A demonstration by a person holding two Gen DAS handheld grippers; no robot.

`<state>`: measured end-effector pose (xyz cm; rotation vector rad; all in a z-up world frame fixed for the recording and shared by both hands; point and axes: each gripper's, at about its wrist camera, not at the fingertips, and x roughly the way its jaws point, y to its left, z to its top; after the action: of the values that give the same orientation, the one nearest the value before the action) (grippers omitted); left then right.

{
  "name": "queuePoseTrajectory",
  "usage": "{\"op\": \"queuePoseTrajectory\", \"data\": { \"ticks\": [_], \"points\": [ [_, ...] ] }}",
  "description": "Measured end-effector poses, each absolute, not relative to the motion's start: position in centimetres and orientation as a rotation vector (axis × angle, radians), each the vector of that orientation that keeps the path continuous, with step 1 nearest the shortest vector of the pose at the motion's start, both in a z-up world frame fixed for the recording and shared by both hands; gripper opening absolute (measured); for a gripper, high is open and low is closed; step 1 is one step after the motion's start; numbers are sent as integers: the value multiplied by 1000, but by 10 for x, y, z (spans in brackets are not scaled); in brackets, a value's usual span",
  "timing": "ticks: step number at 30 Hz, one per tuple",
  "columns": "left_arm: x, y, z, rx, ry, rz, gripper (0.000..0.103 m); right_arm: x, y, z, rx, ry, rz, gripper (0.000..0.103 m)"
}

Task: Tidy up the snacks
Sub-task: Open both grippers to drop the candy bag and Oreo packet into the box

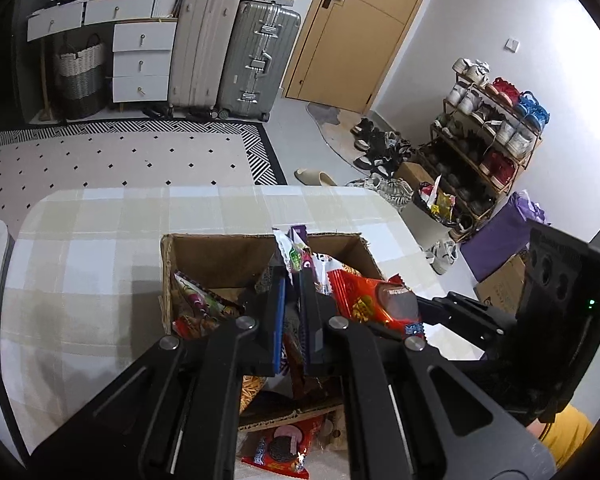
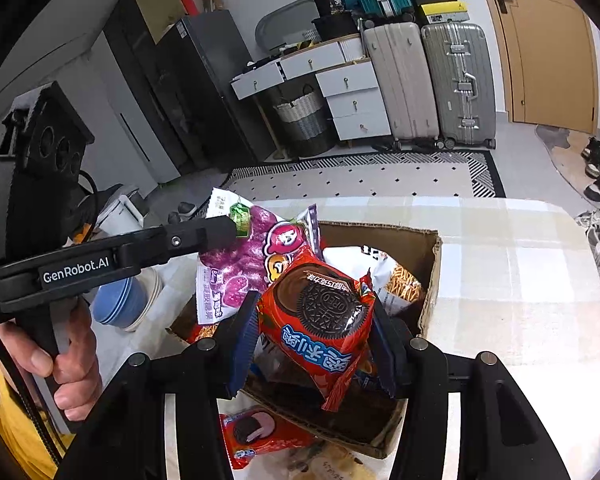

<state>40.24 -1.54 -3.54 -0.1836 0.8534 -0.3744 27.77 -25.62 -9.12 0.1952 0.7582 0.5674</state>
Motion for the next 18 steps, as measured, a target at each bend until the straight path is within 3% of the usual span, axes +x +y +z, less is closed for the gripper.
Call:
{"op": "queuePoseTrajectory", "data": {
  "ticks": [10, 12, 13, 16, 18],
  "points": [
    [392, -8, -32, -128, 838, -329, 5, 274, -247, -88, 166, 747, 568, 51],
    [388, -11, -29, -99, 836, -301, 13, 274, -245, -88, 159, 759, 572, 54],
    [381, -8, -28, -97, 823, -302, 24, 272, -243, -87, 143, 749, 551, 59],
    [368, -6, -17, -72, 782, -269, 46, 267, -241, -81, 104, 714, 523, 81],
    [359, -4, -11, -73, 765, -264, 51, 264, -242, -78, 105, 701, 528, 81]
  ]
}}
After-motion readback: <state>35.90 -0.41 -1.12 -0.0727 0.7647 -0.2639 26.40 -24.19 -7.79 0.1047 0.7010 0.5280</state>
